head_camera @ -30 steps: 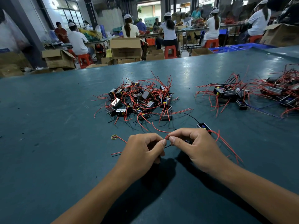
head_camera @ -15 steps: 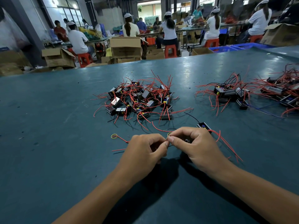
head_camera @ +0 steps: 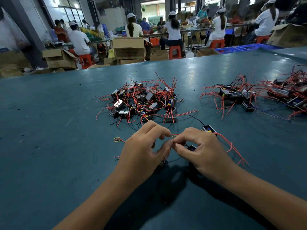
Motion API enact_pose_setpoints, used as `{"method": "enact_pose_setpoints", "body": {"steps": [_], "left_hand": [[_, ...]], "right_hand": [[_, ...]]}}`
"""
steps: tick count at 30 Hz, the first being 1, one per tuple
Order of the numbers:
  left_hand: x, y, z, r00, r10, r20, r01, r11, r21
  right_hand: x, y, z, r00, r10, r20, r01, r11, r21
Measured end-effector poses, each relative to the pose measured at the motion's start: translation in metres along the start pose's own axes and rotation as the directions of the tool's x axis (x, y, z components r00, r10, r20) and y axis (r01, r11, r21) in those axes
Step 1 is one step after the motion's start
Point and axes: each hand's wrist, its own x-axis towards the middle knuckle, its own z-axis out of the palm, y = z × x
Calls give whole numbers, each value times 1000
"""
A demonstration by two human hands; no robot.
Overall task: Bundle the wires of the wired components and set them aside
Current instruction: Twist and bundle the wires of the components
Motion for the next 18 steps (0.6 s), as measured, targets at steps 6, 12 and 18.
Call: {"method": "enact_pose_setpoints", "body": {"steps": [6, 12, 18], "left_hand": [[2, 0, -3, 999, 4, 32, -6, 999, 41], [3, -3, -5, 983, -48, 176, 42, 998, 37], [2, -2, -10, 974, -45, 220, 44, 999, 12]], "right_hand": [[0, -3, -1, 1000, -13, 23, 14, 999, -43], [0, -4, -1, 996, -75, 55, 80, 992, -94], [0, -5, -1, 989, -129, 68, 137, 981, -135]]}}
